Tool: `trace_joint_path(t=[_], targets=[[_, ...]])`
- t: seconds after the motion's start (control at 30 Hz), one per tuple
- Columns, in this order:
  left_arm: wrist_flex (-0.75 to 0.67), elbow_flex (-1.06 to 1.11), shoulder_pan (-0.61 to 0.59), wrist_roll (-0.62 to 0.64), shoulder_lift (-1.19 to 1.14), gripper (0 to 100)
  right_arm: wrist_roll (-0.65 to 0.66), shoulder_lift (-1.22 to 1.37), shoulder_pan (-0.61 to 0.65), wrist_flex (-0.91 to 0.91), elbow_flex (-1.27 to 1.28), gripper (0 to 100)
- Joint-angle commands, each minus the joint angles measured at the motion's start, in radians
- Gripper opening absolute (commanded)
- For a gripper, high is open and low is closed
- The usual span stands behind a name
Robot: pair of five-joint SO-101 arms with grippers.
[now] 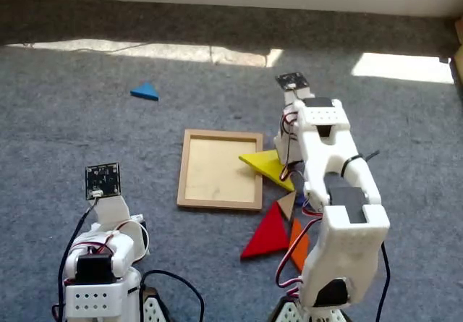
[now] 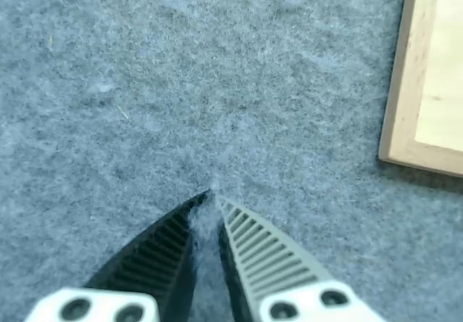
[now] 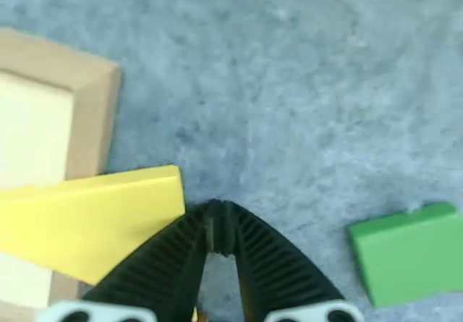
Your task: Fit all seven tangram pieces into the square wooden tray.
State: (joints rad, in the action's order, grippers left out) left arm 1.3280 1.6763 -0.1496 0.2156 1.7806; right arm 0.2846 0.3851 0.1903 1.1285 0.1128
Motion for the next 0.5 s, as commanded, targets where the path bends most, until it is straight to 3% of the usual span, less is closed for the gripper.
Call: trace_joint_path(t=[0.0, 0.47], targets=[[0.005, 0.019, 0.015, -0.008, 0.016, 0, 0.006, -0.041, 0.061, 0.047, -0.024, 1.7], [0.005, 0.019, 0.015, -0.008, 0.016, 0, -0.072, -0.243, 0.278, 0.130, -0.016, 1.7]])
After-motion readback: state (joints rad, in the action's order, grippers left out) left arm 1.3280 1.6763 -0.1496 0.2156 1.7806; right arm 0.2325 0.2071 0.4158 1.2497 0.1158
